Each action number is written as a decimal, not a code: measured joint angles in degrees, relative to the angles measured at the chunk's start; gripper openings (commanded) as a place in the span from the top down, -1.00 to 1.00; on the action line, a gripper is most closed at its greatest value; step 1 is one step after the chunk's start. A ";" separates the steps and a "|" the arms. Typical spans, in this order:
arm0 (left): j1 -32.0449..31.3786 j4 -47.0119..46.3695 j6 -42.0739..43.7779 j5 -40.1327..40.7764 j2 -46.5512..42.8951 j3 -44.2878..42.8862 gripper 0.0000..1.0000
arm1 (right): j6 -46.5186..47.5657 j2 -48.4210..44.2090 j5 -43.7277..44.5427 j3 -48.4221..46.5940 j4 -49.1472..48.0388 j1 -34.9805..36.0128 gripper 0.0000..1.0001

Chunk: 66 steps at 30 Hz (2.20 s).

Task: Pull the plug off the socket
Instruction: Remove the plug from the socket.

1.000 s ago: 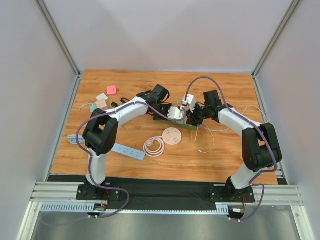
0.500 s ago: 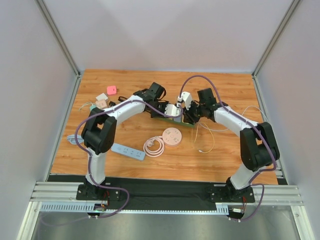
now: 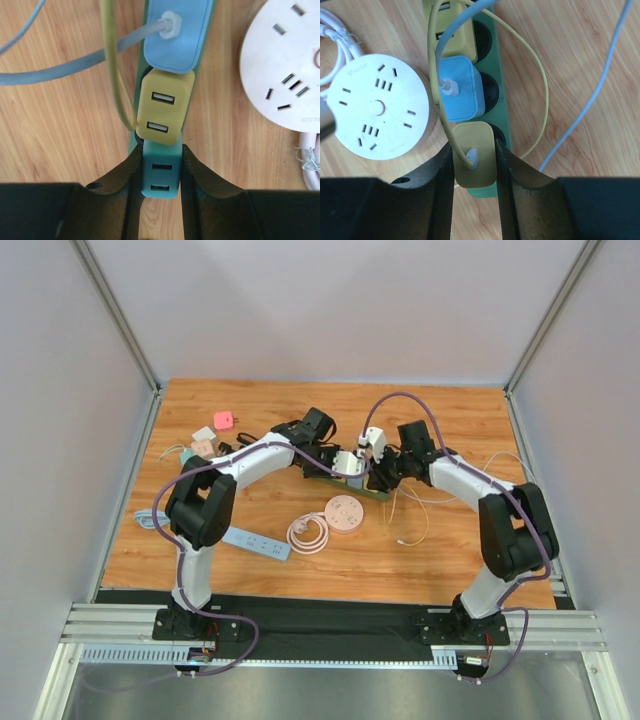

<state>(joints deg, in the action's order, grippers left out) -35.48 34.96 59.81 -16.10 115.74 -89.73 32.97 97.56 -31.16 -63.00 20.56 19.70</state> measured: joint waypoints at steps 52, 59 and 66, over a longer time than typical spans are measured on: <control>-0.11 -0.50 -1.33 -1.31 0.70 -0.55 1.00 | -3.58 -2.43 6.91 -0.57 2.78 0.92 1.00; -0.15 -0.59 -1.25 -1.33 0.70 -0.55 1.00 | -2.91 -2.56 6.99 -1.07 4.04 0.83 1.00; -0.52 -2.25 -3.87 -0.92 1.05 -0.63 1.00 | 1.90 -3.34 2.40 -6.38 13.49 0.76 1.00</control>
<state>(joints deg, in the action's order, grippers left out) -36.01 32.71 55.94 -17.02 116.79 -90.37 34.87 94.21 -28.75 -69.38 34.04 20.47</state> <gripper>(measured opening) 0.371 0.334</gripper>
